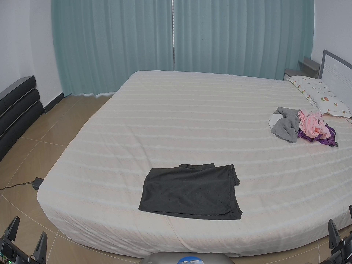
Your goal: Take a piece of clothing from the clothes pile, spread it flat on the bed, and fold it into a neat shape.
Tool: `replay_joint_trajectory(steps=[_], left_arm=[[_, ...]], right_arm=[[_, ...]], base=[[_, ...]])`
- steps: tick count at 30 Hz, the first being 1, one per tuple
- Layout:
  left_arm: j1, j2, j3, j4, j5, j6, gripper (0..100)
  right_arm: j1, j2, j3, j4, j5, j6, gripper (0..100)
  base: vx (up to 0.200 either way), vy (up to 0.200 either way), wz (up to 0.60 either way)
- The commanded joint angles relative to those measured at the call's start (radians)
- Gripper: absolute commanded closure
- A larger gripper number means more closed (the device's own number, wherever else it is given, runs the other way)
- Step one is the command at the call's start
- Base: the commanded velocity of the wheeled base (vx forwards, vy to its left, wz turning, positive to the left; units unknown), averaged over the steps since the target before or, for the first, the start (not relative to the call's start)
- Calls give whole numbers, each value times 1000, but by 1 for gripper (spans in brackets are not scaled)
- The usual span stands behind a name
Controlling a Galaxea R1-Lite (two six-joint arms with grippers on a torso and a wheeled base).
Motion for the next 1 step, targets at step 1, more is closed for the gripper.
replay_joint_trajectory(steps=[1], left_arm=[[0,-12,18,0,5,-2,0]], right_arm=[[0,-11,18,0,0,5,0]], base=[[0,0,0]])
